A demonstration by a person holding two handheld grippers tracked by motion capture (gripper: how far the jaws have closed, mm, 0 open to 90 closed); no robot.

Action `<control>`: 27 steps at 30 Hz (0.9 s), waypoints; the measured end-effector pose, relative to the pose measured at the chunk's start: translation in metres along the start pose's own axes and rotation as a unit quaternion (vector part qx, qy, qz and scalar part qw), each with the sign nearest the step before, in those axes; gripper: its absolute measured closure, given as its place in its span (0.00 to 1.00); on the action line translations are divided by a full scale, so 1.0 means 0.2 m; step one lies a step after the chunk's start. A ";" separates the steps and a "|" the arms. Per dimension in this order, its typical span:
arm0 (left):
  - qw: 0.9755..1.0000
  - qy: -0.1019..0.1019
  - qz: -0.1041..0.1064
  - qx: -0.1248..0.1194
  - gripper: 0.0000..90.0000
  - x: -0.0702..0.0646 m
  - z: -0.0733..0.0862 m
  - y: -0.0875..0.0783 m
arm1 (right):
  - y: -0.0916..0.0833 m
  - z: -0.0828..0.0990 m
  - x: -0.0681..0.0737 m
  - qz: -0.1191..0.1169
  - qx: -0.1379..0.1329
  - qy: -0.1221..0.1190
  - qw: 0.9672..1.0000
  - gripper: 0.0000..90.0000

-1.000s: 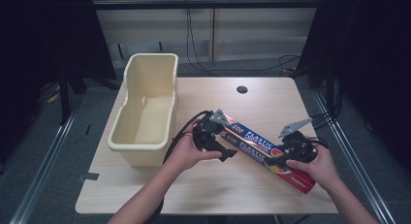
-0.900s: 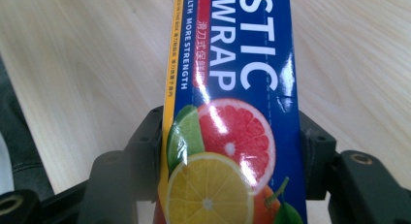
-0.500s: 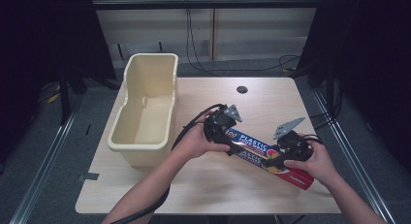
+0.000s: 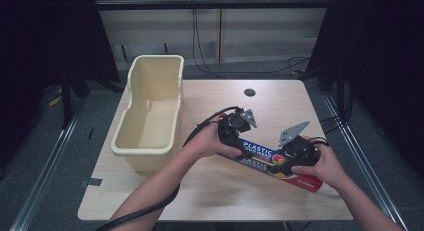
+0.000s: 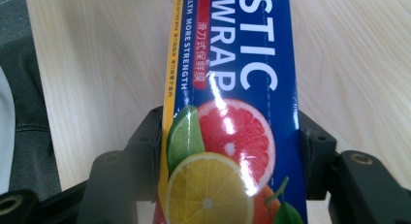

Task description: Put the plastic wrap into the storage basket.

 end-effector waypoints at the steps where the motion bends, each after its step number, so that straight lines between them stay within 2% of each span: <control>1: 1.000 0.003 0.003 0.004 0.08 0.00 0.00 0.01 | 0.00 0.00 0.00 -0.001 -0.001 -0.001 1.000 0.47; 6: 1.000 0.006 0.005 0.019 0.08 0.01 -0.03 0.04 | -0.01 0.00 0.00 -0.003 -0.002 -0.010 1.000 0.47; 7: 1.000 0.008 0.012 0.020 0.09 0.01 -0.03 0.05 | -0.01 0.00 0.00 -0.002 -0.002 -0.010 1.000 0.47; 11: 0.999 0.012 0.019 0.026 0.10 0.01 -0.04 0.07 | -0.02 0.00 0.00 -0.001 -0.002 -0.026 1.000 0.46; 17: 0.999 0.017 0.036 0.036 0.11 0.01 -0.05 0.09 | -0.04 0.00 -0.01 -0.004 -0.009 -0.033 0.999 0.46; 18: 0.998 0.024 0.037 0.043 0.12 0.01 -0.05 0.09 | -0.04 0.00 -0.01 -0.006 -0.012 -0.033 0.999 0.46; 20: 0.998 0.024 0.035 0.050 0.12 0.01 -0.05 0.11 | -0.04 0.00 -0.01 -0.003 -0.011 -0.041 0.999 0.46; 22: 0.997 0.026 0.040 0.054 0.13 0.01 -0.05 0.12 | -0.05 -0.01 -0.01 -0.006 -0.007 -0.039 0.999 0.46; 23: 0.996 0.033 0.045 0.065 0.13 0.01 -0.06 0.12 | -0.05 -0.01 0.00 -0.008 -0.007 -0.040 0.999 0.46; 27: 0.996 0.030 0.052 0.068 0.14 0.00 -0.06 0.14 | -0.05 -0.01 0.00 -0.007 -0.006 -0.049 0.999 0.46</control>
Point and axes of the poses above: each handheld gripper's, and its own axes: y roughly forward along the jaws, z roughly out of its underside, x roughly to its left, the point moved 3 cm from there along y, roughly forward along the jaws, and after that the axes turned 13 degrees about z, right-handed, at the moved point
